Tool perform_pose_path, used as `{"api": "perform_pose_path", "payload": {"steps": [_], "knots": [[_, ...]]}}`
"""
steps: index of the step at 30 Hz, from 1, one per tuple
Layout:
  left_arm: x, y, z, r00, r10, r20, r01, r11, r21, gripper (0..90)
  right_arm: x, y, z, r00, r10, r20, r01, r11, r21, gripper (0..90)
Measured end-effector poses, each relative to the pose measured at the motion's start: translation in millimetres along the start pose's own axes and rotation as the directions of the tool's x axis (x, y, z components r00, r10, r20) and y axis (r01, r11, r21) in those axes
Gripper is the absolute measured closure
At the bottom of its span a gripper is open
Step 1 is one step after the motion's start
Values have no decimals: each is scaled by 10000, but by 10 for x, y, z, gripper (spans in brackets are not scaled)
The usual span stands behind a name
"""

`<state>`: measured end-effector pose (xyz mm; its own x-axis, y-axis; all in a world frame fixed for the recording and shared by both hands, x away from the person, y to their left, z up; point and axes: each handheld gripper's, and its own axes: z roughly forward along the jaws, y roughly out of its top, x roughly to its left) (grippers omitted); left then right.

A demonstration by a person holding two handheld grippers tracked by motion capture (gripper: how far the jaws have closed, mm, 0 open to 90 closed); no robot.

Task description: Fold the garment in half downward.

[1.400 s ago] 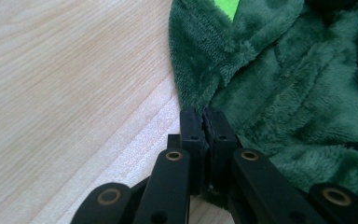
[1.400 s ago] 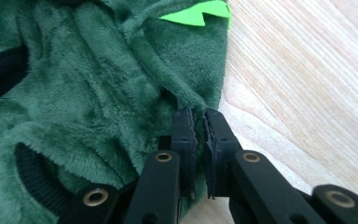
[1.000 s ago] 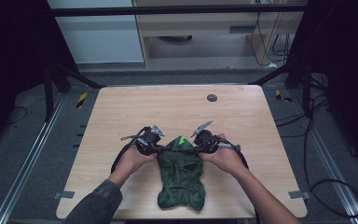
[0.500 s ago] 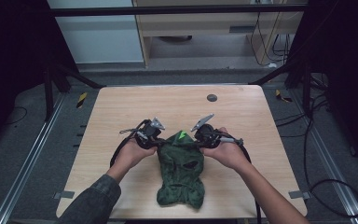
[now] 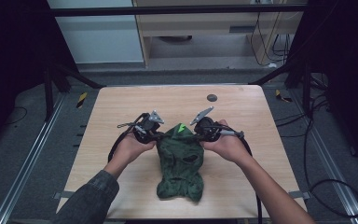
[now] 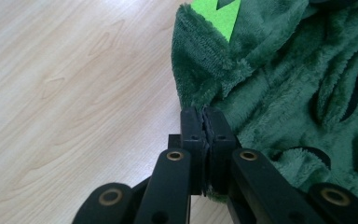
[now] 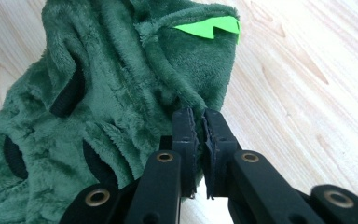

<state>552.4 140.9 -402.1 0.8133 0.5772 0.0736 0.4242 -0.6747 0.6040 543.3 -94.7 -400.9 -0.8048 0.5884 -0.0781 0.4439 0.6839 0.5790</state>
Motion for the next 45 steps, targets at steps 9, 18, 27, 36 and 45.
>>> {"api": "perform_pose_path", "payload": {"steps": [9,18,27,36,45], "knots": [[34,30,-64,9998,-28,-194,26,9999,-117,881,-3,102,-43,9997,-203,98,204,9998,-83,848],[71,54,-86,9993,-111,-350,102,9996,-258,881,-54,165,-64,9995,-285,133,287,9994,-193,852],[97,112,-127,9987,-92,-510,73,9992,-384,881,-114,229,-92,9993,-260,277,268,9992,-286,853],[97,164,-147,9980,-95,-625,61,9985,-543,881,-151,254,-135,9989,-298,358,310,9989,-341,852],[105,168,-156,9983,-157,-569,123,9981,-607,881,-164,243,-142,9987,-341,375,357,9984,-433,853]]}}
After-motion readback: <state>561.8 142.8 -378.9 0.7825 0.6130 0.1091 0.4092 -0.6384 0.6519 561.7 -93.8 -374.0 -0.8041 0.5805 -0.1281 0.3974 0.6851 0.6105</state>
